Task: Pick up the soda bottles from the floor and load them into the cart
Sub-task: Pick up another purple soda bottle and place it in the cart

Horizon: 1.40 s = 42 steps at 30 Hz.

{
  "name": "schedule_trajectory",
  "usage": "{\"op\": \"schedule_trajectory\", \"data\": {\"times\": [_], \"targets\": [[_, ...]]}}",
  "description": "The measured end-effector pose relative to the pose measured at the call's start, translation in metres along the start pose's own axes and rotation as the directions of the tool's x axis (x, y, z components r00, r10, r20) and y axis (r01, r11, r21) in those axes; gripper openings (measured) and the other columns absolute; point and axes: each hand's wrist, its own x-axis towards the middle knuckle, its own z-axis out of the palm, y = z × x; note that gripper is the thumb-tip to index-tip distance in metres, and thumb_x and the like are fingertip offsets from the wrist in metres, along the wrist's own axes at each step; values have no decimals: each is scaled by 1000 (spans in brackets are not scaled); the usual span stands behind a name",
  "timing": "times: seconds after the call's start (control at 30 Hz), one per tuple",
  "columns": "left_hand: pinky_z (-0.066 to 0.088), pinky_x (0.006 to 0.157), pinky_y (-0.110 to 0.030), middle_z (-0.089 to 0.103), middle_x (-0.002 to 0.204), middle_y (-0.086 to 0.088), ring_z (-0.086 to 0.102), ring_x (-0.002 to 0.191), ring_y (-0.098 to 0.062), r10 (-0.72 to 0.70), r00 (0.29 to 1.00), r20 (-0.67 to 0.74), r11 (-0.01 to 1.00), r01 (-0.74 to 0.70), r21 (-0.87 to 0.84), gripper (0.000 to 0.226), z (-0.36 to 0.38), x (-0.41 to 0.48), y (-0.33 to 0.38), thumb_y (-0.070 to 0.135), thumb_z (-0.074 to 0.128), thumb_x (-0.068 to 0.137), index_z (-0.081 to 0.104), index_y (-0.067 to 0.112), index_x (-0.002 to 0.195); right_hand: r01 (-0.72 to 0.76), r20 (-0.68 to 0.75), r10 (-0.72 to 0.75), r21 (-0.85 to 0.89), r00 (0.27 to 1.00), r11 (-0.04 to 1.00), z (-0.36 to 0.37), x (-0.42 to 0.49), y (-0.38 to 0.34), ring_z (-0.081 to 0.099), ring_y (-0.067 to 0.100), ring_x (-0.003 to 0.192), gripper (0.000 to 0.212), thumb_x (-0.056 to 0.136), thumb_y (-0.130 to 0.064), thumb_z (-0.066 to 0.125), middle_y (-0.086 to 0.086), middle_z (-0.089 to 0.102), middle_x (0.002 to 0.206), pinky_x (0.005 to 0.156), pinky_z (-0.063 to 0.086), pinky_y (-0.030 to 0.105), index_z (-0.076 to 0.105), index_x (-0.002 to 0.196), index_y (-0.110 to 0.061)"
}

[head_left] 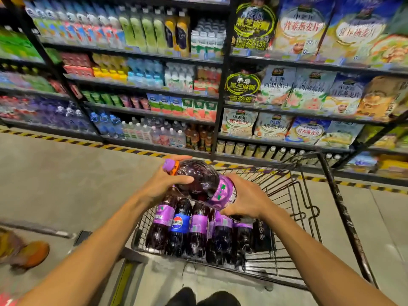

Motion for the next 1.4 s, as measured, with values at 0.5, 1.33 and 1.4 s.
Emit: {"op": "schedule_trajectory", "data": {"times": [0.5,1.33,1.4], "targets": [[60,76,-33,75,108,-1,72,99,-20,-385,923,-32,901,383,203,54,-18,119,-109,47,85,75,65,24,120,-447,249,373,549,894,706,159,39,56,69,-1,102,90,51,-45,99,-17,73,114,95,55,29,54,127,-36],[54,74,-11,77,85,13,73,86,-6,-550,831,-82,774,545,322,40,-22,275,-362,5,86,77,66,26,103,-798,270,834,527,482,291,344,144,98,65,16,112,93,69,-55,90,-9,60,129,92,52,33,41,142,-26],[57,84,-18,74,100,6,71,96,-15,-538,833,-131,781,551,293,43,-22,273,-372,10,86,79,64,21,115,-706,168,811,608,561,363,340,141,93,61,-3,100,71,82,-35,86,-14,52,130,84,47,15,46,140,-29]]}}
